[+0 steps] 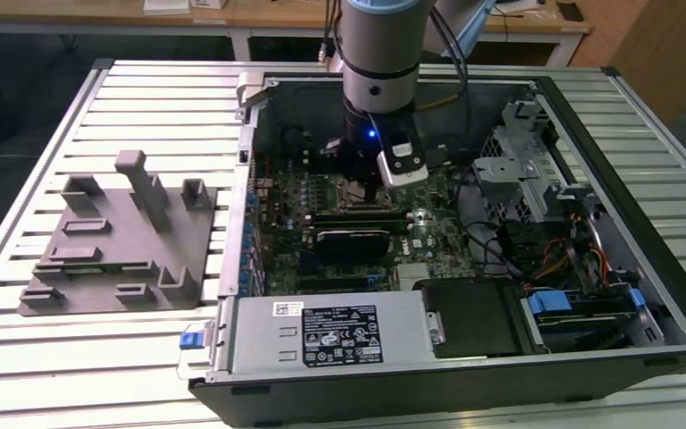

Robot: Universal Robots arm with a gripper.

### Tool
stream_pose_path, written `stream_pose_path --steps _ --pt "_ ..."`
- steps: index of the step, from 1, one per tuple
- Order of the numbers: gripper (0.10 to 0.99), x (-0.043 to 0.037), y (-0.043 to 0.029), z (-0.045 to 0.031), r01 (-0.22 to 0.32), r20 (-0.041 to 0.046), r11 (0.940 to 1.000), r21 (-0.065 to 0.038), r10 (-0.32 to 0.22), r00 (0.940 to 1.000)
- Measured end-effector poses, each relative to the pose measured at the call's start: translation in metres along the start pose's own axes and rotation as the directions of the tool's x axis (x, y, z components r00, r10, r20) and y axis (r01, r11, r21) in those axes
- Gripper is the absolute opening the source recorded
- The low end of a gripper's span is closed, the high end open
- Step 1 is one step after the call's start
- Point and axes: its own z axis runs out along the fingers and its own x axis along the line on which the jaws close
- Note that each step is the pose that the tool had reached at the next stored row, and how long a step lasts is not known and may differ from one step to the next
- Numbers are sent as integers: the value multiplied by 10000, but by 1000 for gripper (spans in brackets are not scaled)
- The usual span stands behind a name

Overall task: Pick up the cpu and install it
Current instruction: 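Install the second cpu locking lever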

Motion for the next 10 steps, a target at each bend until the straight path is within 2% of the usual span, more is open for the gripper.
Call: stream_pose_path --steps 4,10 --pt "106 3 -3 7 489 -30 9988 -22 -489 9988" --pt "106 39 -43 36 836 -50 9965 -40 -836 9965"
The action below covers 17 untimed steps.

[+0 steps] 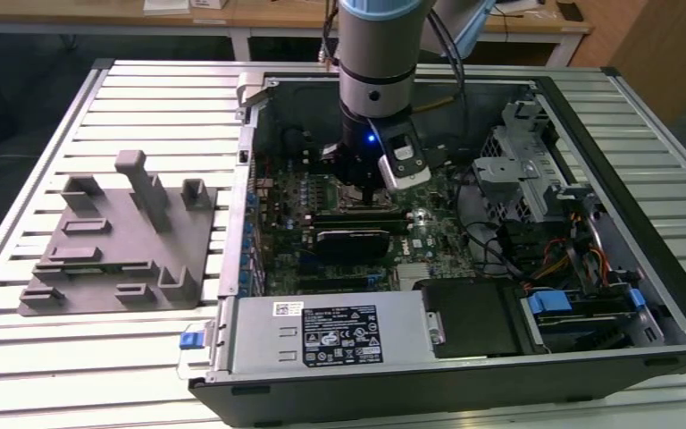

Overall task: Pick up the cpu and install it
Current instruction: 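Install the second cpu locking lever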

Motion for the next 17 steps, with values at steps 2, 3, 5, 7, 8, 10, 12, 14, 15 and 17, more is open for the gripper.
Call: stream_pose_path --steps 2,3,5,7,8,10,12,14,15,17 --pt "106 30 -13 13 91 -6 10000 -3 -91 10000" --pt "106 47 -20 19 130 -9 9999 -5 -130 9999" --pt "106 85 -35 33 211 -14 9998 -8 -211 9998" --pt "106 121 -51 44 281 -18 9996 -12 -281 9996" --pt "106 137 -61 50 315 -20 9995 -18 -315 9995" --pt "106 170 -82 63 385 -26 9993 -36 -385 9993" --pt "106 203 -103 75 457 -33 9989 -55 -458 9989" --pt "106 209 -109 80 531 -36 9986 -61 -531 9986" --pt "106 209 -109 80 543 -38 9985 -61 -543 9985" --pt "106 210 -109 80 544 -38 9985 -61 -544 9985"
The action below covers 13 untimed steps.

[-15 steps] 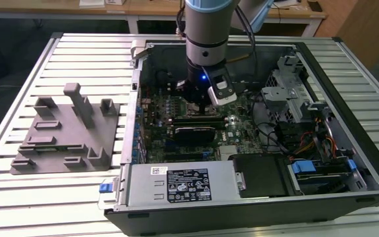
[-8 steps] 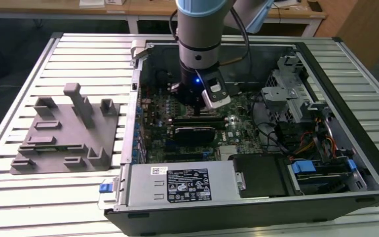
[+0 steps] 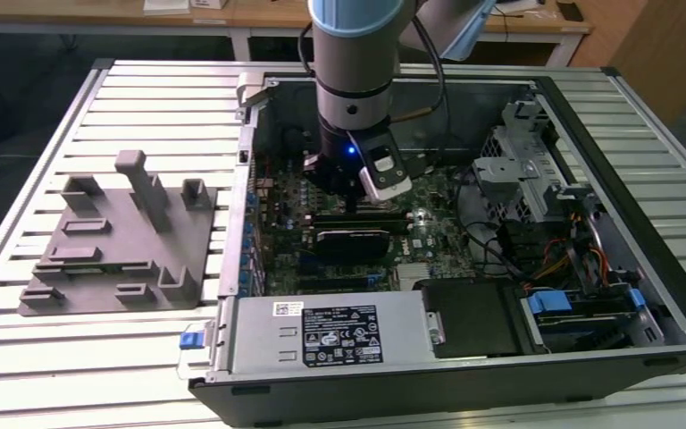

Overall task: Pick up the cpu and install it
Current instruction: 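Install the second cpu locking lever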

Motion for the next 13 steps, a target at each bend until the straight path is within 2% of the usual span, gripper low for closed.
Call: stream_pose_path --steps 1,3,4,5,7,11,13 --pt "106 1 -1 -1 0 -1 10000 0 0 10000" --pt "106 3 -14 -1 -8 -18 9999 -135 8 10000" --pt "106 6 -25 0 -15 -33 9997 -249 14 10000" --pt "106 15 -51 0 -31 -69 9987 -506 27 10000" --pt "106 23 -82 3 -43 -95 9976 -692 37 9999" --pt "106 23 -154 29 -53 -112 9967 -814 44 9999" --pt "106 28 -167 44 -62 -133 9953 -963 50 9999"
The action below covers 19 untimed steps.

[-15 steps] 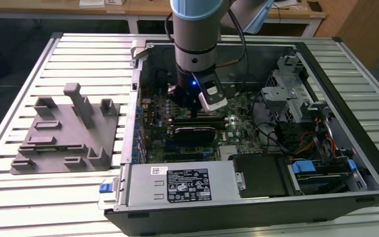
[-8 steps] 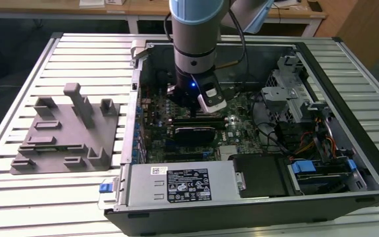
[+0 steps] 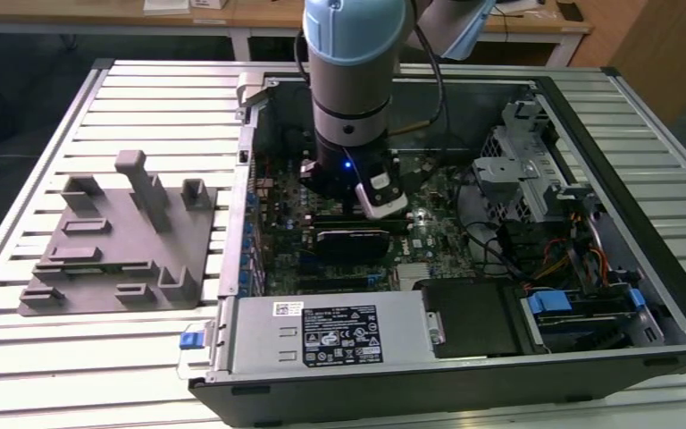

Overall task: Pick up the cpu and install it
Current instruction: 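Install the second cpu locking lever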

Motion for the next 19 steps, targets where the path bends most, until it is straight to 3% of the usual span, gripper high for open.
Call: stream_pose_path --steps 3,9,17,19 --pt "106 21 -9 19 -11 -32 9997 -232 10 10000" --pt "106 86 -47 57 -29 -76 9985 -547 25 10000" --pt "106 81 -145 60 -32 -83 9982 -599 27 10000" --pt "106 81 -146 64 -39 -100 9974 -724 32 9999"
